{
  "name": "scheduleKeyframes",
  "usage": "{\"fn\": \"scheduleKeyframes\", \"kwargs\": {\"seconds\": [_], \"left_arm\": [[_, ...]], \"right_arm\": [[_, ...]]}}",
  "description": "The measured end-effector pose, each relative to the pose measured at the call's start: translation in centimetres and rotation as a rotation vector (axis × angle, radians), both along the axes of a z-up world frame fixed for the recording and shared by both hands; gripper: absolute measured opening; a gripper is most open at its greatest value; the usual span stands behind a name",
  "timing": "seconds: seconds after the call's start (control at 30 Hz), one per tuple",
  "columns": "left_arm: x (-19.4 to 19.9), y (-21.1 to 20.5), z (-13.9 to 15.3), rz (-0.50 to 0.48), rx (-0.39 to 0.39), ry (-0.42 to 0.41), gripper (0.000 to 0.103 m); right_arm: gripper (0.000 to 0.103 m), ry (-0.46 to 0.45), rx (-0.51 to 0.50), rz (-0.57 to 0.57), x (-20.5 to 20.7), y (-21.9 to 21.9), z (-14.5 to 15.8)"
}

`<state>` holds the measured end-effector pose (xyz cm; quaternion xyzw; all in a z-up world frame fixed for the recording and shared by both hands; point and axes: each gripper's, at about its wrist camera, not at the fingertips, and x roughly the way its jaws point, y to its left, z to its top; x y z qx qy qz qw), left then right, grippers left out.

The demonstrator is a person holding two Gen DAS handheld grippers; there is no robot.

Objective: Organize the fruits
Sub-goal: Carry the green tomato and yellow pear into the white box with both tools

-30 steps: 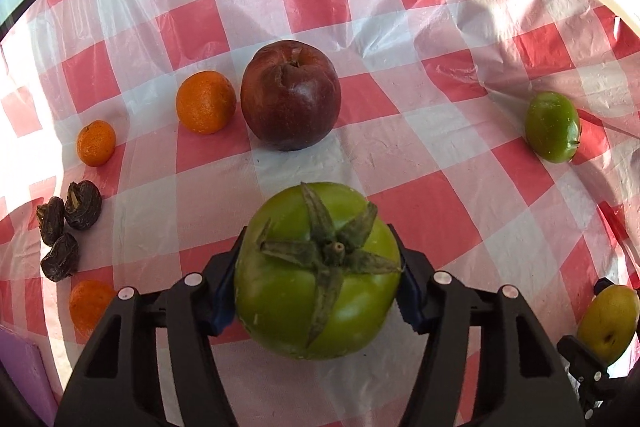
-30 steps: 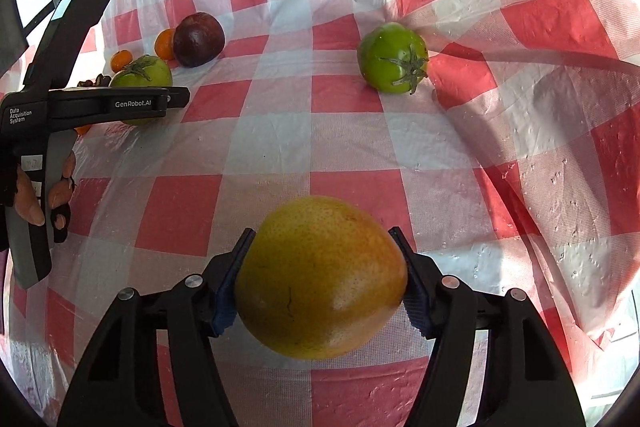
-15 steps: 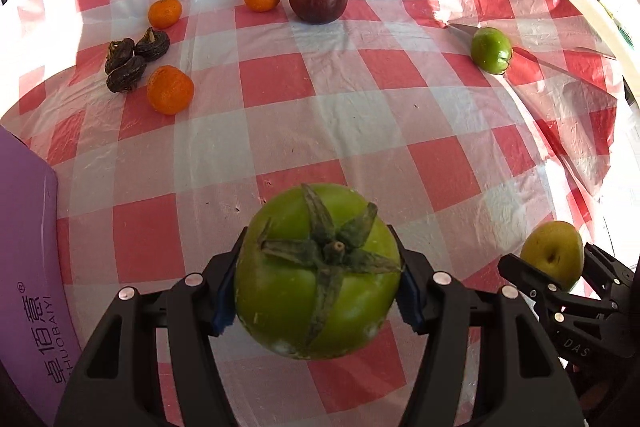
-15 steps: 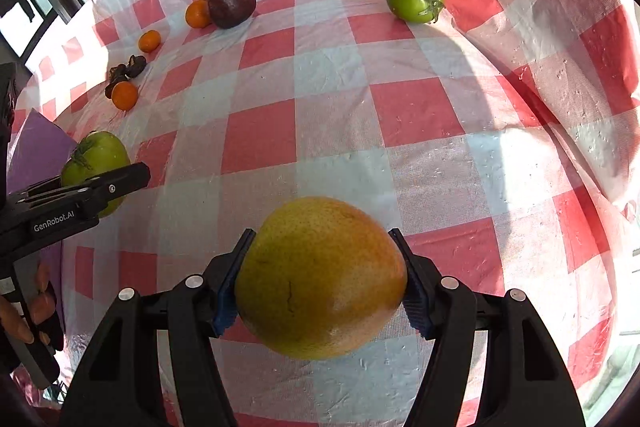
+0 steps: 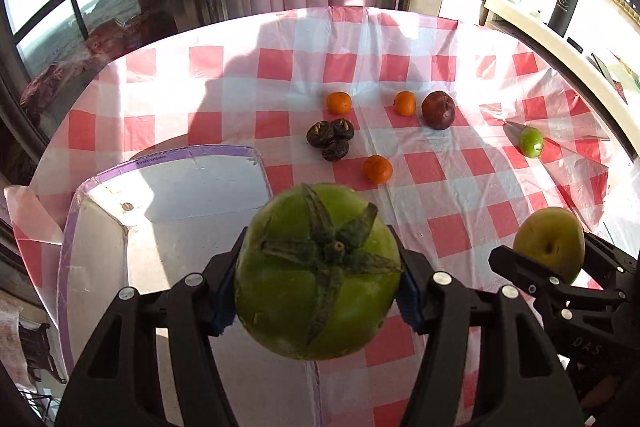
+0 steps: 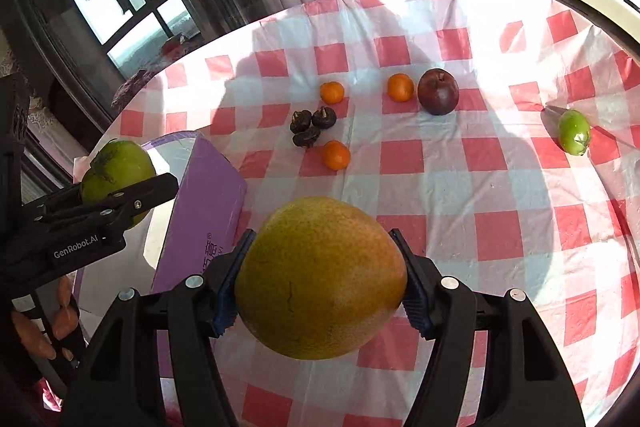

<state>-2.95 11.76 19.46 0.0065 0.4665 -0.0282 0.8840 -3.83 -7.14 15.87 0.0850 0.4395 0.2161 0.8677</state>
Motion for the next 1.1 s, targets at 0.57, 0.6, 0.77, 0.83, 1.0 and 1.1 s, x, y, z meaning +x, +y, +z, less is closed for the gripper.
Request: {"fn": "scheduleKeyframes", "kwargs": {"seconds": [0.57,0.6,0.77,0.83,1.0,1.1], "left_arm": [[-4.0,10.5,-10.2,-0.232,0.204,0.395,0.063],[-4.4,10.3,-10.5,-0.293,0.231,0.407,0.063],[-6.6,9.3,-10.9,-0.608,0.278,0.391,0.063],[-7.4,9.0,-10.8,-0.694,0.297,0.399,0.062],[-8.6,9.4,-10.2,-0.84,0.299,0.386,0.062],[-9.5,9.4,-9.9,-0.932,0.342,0.365,0.062]], "right_arm": [[0.064,0.145,0.079,0.145,3.4,19.2,2.2],[0.064,0.167,0.09,0.134,3.8,19.7,1.9],[0.064,0.252,0.031,0.156,5.5,22.4,-0.2],[0.064,0.283,-0.014,0.185,6.0,23.7,-1.4],[0.064,0.399,-0.083,0.285,7.8,26.2,-4.9],[0.064,0.453,-0.162,0.369,8.5,27.7,-7.1]]}}
